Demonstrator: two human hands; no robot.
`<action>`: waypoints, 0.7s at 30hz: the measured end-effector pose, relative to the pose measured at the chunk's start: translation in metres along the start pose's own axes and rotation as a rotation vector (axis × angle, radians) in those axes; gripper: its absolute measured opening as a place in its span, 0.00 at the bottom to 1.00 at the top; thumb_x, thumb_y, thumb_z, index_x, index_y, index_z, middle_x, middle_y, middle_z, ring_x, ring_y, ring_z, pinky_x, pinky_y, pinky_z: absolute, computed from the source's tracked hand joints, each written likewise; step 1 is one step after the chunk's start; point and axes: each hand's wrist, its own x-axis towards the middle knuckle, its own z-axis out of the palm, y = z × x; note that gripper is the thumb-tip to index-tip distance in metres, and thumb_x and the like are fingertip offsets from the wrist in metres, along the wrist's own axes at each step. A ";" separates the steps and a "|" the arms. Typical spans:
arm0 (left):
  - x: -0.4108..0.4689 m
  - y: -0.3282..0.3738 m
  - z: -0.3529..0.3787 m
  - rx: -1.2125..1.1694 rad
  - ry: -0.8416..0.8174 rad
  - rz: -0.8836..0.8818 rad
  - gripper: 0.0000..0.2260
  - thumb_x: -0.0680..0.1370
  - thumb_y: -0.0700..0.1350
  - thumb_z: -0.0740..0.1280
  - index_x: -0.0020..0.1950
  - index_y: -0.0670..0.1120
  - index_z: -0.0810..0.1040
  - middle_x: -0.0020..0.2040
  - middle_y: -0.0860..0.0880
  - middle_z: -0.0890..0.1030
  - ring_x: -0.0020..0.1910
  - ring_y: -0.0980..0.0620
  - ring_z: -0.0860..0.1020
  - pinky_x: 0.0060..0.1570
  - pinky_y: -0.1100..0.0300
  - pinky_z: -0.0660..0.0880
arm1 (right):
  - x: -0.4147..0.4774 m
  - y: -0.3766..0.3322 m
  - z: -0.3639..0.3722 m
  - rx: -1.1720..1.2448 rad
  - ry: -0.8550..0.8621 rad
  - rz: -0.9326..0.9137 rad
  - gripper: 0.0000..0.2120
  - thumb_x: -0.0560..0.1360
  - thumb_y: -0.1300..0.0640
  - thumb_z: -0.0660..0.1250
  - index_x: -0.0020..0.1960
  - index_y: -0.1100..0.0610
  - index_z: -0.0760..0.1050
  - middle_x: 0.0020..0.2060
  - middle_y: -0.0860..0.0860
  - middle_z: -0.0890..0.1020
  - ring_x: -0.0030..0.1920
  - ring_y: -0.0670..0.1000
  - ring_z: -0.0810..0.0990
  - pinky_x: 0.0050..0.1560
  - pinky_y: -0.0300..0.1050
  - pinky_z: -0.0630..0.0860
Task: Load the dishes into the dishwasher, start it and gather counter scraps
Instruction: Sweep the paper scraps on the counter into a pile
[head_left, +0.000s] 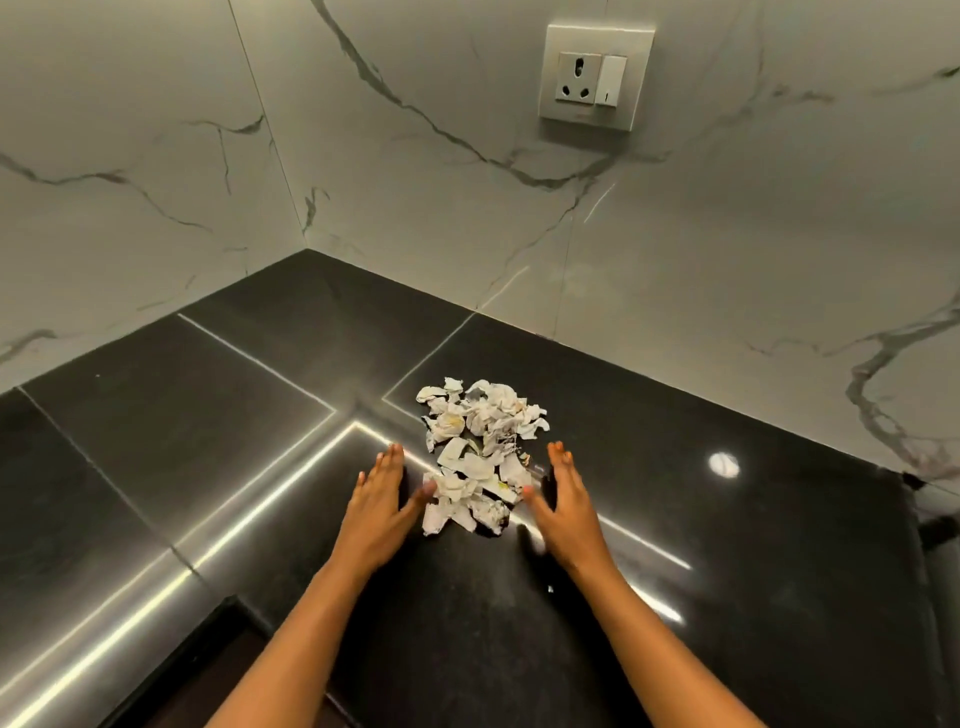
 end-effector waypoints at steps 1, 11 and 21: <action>0.012 0.000 -0.001 -0.004 0.014 -0.014 0.51 0.65 0.79 0.36 0.78 0.46 0.45 0.78 0.50 0.47 0.76 0.55 0.46 0.74 0.55 0.41 | 0.011 -0.001 -0.001 0.028 0.038 0.028 0.31 0.79 0.50 0.61 0.76 0.55 0.51 0.76 0.51 0.53 0.76 0.49 0.49 0.71 0.40 0.48; 0.151 0.006 -0.008 0.097 -0.024 0.035 0.34 0.76 0.67 0.42 0.78 0.51 0.52 0.78 0.53 0.53 0.77 0.55 0.48 0.74 0.46 0.41 | 0.152 -0.010 0.019 -0.264 -0.100 -0.020 0.27 0.80 0.42 0.51 0.76 0.52 0.55 0.75 0.50 0.59 0.75 0.47 0.54 0.74 0.53 0.41; 0.171 -0.002 -0.017 0.082 -0.282 0.406 0.46 0.66 0.76 0.29 0.77 0.56 0.54 0.77 0.58 0.54 0.76 0.57 0.48 0.73 0.53 0.42 | 0.140 -0.018 0.022 -0.307 -0.307 -0.091 0.23 0.81 0.44 0.47 0.74 0.47 0.59 0.74 0.45 0.62 0.75 0.41 0.52 0.74 0.51 0.41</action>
